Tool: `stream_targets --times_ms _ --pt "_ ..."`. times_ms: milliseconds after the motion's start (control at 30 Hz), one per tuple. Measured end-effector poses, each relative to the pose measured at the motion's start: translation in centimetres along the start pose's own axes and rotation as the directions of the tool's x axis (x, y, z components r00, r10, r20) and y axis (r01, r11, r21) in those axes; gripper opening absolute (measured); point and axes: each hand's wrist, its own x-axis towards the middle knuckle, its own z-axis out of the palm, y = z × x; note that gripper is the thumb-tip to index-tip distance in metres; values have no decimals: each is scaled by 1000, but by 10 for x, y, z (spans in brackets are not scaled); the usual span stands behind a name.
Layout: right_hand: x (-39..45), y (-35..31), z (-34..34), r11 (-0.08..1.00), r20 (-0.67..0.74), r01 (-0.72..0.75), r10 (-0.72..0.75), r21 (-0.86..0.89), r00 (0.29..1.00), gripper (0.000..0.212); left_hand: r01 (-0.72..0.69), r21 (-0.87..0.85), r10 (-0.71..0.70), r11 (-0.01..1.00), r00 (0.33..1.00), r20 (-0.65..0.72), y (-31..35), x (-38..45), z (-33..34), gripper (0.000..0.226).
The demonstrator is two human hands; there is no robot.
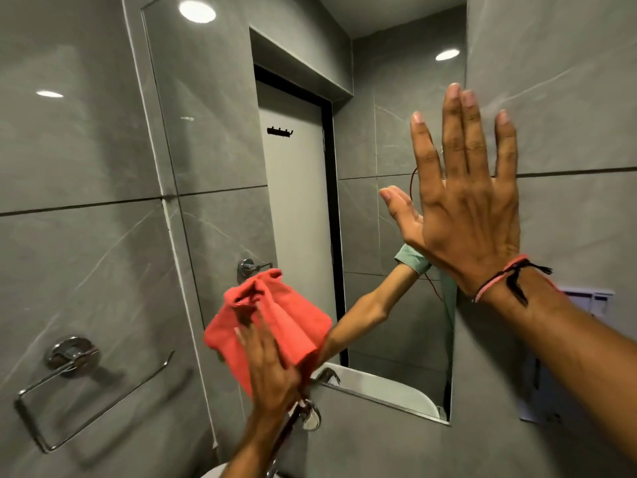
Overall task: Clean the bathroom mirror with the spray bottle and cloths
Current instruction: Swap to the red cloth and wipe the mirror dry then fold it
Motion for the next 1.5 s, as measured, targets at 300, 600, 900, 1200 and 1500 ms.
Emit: stream_targets --times_ms 300,600,900,1200,1500 --pt "-2 2 -10 997 34 -6 4 74 999 83 -421 187 412 888 907 86 78 -63 39 88" --pt "-32 38 -44 905 52 140 -175 401 983 57 -578 71 575 813 816 59 166 -104 65 86" --pt "-69 51 -66 741 300 363 -594 565 747 72 -429 -297 472 853 878 86 173 -80 7 72" --pt "-85 37 -84 792 456 146 -479 592 750 21 -339 -113 352 934 925 142 172 -49 -33 66" --pt "-82 64 -152 581 546 -441 -8 684 837 25 224 -576 137 786 846 516 190 -35 -68 33"
